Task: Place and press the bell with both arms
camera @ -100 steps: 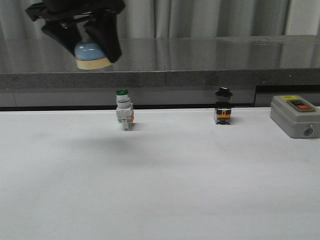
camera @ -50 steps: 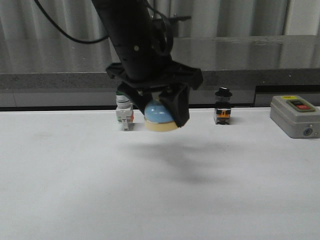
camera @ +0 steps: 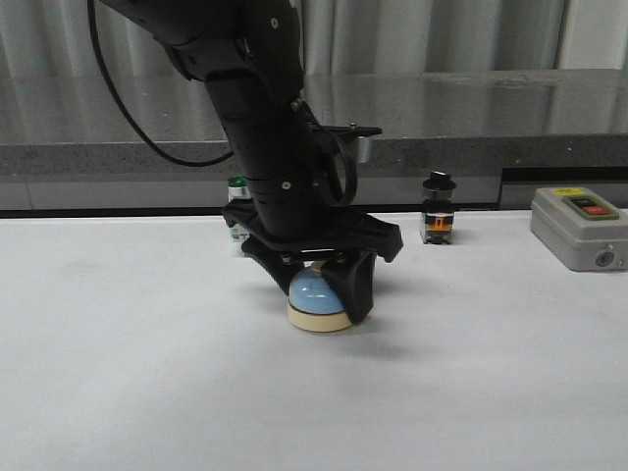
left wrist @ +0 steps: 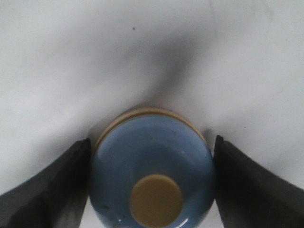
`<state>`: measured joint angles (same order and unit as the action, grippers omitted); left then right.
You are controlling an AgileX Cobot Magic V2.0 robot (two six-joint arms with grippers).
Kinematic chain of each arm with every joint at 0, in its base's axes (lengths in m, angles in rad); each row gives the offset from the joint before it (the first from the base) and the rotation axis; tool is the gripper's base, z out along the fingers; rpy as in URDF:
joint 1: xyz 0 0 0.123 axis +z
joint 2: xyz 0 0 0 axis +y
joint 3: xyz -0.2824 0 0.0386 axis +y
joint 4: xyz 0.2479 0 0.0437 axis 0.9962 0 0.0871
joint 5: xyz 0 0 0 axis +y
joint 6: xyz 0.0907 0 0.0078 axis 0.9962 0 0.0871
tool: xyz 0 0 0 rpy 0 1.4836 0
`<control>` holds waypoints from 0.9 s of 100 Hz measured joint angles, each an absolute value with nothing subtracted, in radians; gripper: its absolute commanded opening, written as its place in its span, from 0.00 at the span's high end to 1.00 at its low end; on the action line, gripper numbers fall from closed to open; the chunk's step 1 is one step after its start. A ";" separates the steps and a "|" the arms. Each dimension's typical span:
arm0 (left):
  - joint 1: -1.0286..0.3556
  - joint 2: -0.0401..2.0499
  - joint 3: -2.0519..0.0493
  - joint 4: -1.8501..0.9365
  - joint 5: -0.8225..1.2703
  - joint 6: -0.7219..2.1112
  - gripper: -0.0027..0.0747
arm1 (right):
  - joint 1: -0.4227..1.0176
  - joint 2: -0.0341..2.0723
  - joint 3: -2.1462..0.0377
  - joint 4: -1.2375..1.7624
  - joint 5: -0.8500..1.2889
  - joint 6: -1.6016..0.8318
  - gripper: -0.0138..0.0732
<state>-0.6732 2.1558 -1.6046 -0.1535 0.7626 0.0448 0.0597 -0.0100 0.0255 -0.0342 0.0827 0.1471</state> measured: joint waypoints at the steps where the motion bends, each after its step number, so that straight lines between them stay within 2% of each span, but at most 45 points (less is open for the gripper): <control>1: -0.673 2.156 -1.605 -0.153 0.763 0.045 0.87 | 0.060 -0.010 0.025 -0.034 0.083 0.147 0.91; 12: -0.680 2.156 -1.606 -0.159 0.768 0.045 0.81 | 0.060 -0.010 0.025 -0.034 0.083 0.147 0.91; 24: -0.683 2.156 -1.606 -0.162 0.773 0.046 0.66 | 0.060 -0.010 0.025 -0.034 0.083 0.147 0.91; 31: -0.683 2.156 -1.607 -0.164 0.779 0.046 0.52 | 0.060 -0.010 0.025 -0.034 0.083 0.147 0.91; 43: -0.683 2.156 -1.608 -0.166 0.791 0.046 0.23 | 0.060 -0.010 0.025 -0.034 0.083 0.147 0.91; 53: -0.683 2.156 -1.608 -0.171 0.795 0.046 0.07 | 0.060 -0.010 0.025 -0.034 0.083 0.147 0.91; 90: -0.689 2.140 -1.609 -0.177 0.804 0.047 0.08 | 0.060 -0.010 0.025 -0.034 0.083 0.147 0.91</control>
<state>-0.6892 2.1401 -1.6093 -0.1773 0.8037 0.0472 0.0597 -0.0100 0.0255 -0.0342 0.0827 0.1471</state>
